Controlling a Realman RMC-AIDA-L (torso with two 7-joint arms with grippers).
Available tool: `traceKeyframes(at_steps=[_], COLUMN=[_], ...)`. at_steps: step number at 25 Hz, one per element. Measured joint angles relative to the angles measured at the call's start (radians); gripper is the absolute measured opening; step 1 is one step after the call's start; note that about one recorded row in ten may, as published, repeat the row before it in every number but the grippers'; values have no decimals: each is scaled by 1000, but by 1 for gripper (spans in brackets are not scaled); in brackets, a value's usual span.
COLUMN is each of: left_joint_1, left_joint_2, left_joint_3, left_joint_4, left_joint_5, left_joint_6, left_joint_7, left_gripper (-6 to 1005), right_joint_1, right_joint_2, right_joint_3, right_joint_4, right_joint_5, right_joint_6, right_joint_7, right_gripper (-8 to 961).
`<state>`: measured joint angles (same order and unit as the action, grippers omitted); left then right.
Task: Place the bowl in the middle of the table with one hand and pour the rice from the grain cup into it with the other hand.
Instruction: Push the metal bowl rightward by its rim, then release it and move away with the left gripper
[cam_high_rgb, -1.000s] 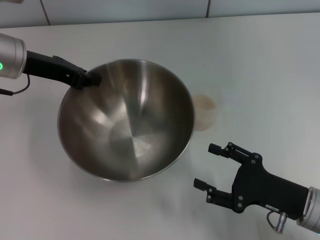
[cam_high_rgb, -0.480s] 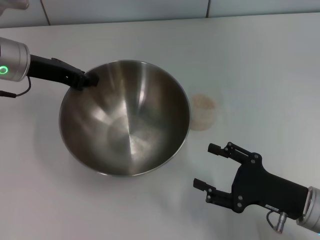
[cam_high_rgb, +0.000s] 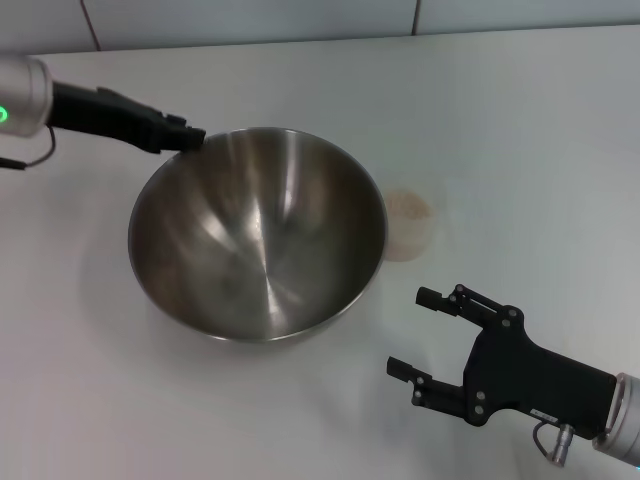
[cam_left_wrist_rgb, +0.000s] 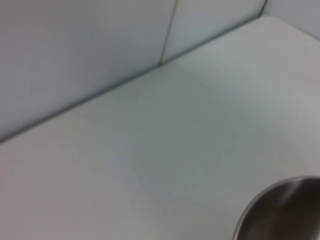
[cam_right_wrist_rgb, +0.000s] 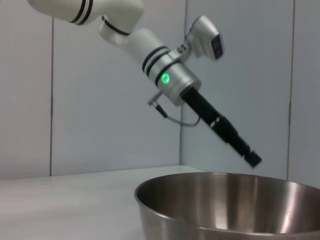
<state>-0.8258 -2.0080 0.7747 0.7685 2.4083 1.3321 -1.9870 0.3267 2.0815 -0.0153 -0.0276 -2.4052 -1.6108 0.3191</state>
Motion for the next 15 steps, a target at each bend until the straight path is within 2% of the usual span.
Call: traceKeyframes(at_steps=[1,4,5,6,7,8,9,10,13,15], left_joint_1=[11,81,132,181,237,344,344,407,585,673], left_joint_2=[-6,-44,-60,-66,-64,-59,-59,-58,-59,-59], left_joint_3=[-3,4,28,65,118,209,209,249,323,360], left_joint_4=[46,241,345,422,481,579,579,630,717,715], left_joint_5=[-1,-3,-20,-46,-97,-203,-203,-278,-518,-662], left_joint_6=[4,-20,-59,-97,-139,-202,-202,-226,-247,-228], left_joint_7=[0,20,38,51,61,97,97,140,332,456], left_gripper=[123,229,264,310,356,403,449,495,722,740], right_joint_1=[0,0,0,0,1,1,1,1,0,-2], right_joint_2=[0,0,0,0,-1,-1,-2,-2,-2,-2], right_joint_3=[0,0,0,0,0,0,0,0,0,2], right_joint_4=[0,0,0,0,0,0,-2,-3,-6,-6], right_joint_5=[0,0,0,0,0,0,0,1,1,2], right_joint_6=[0,0,0,0,-1,-2,-3,-4,-3,-2], right_joint_7=[0,0,0,0,0,0,0,1,2,2], right_gripper=[780,781,781,781,781,781,781,781,781,781])
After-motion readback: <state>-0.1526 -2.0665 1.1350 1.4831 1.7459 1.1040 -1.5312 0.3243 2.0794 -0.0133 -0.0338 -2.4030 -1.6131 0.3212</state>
